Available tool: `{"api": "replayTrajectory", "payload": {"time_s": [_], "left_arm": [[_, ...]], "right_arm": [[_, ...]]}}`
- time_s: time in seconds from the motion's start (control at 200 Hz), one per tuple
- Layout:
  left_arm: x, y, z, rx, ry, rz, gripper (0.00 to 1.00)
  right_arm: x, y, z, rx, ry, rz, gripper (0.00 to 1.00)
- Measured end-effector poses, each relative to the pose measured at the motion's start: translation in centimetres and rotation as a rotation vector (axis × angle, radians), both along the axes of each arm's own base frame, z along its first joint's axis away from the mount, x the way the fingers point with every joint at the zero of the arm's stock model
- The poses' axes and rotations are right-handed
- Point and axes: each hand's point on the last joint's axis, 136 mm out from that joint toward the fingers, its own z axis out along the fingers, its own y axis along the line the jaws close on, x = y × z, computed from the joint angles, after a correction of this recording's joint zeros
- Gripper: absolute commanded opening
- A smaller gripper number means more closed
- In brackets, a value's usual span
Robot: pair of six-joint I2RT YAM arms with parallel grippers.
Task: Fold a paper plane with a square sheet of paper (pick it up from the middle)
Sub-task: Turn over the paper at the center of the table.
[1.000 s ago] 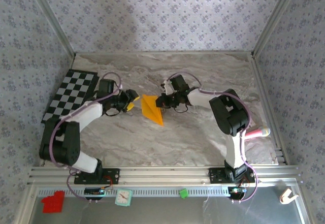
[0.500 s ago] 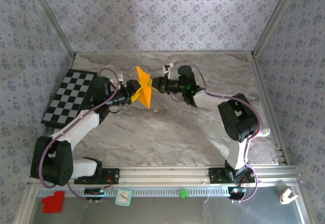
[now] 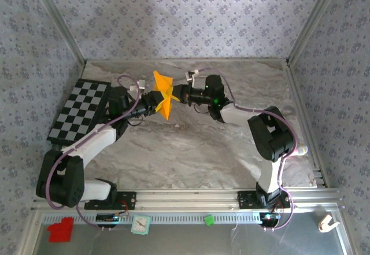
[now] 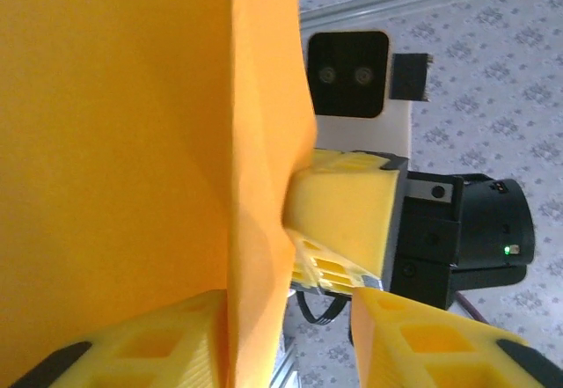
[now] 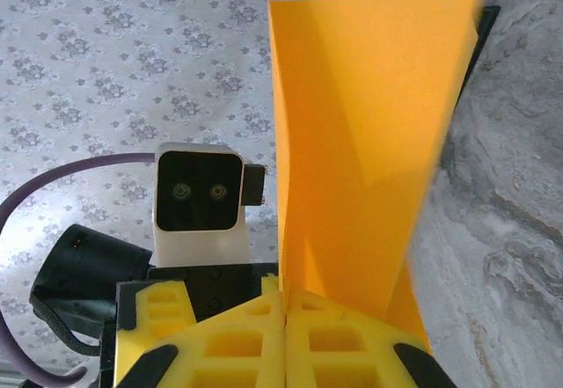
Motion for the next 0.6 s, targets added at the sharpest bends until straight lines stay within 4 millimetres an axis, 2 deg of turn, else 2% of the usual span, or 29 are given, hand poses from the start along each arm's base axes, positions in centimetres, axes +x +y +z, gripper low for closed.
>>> {"api": "replayTrajectory", "payload": {"time_s": [0.155, 0.42, 0.6], "left_arm": [[0.0, -0.1, 0.4, -0.008, -0.022, -0.007, 0.30], [0.2, -0.1, 1.2, -0.020, -0.061, -0.002, 0.27], [0.3, -0.1, 1.1, -0.015, -0.062, 0.006, 0.19]], "right_arm": [[-0.1, -0.1, 0.6, 0.023, -0.001, 0.004, 0.08], [0.0, -0.3, 0.9, 0.037, 0.004, 0.001, 0.12], [-0.1, -0.3, 0.9, 0.038, 0.009, 0.001, 0.19]]}}
